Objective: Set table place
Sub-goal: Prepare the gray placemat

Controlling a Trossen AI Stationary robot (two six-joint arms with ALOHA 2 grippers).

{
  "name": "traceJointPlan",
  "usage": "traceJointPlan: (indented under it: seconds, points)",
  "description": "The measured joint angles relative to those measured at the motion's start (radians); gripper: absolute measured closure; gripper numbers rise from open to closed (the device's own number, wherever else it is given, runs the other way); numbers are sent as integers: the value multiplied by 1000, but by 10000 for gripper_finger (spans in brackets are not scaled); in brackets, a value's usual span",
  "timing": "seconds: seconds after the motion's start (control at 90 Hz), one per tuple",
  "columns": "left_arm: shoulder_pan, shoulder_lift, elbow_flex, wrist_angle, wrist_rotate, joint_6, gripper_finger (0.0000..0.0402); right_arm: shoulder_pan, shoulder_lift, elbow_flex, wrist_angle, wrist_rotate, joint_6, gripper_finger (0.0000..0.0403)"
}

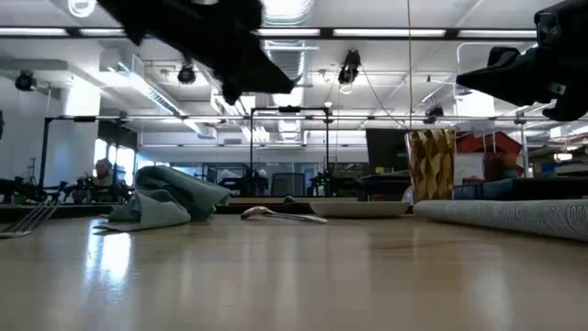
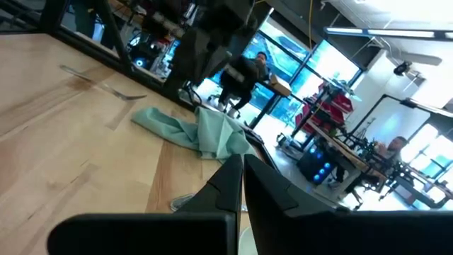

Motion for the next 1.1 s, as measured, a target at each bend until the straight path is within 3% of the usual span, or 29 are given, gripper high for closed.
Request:
traceJointPlan:
  seconds: [0.289, 0.544, 0.756, 0.967, 1.1]
  points:
    - [-11, 499, 437, 101, 134, 112, 401, 0, 0, 0, 0, 0, 0, 401]
    - [-15, 834, 786, 114, 150, 99, 401, 0, 0, 0, 1, 0, 0, 401]
    - [-15, 951, 978, -135, 149, 102, 401, 0, 0, 0, 7, -1, 178, 401]
    - [-15, 942, 1034, -355, 149, 117, 402, 0, 0, 0, 8, 0, 590, 401]
    - [-22, 928, 1069, -514, 149, 119, 402, 0, 0, 0, 8, -1, 669, 401]
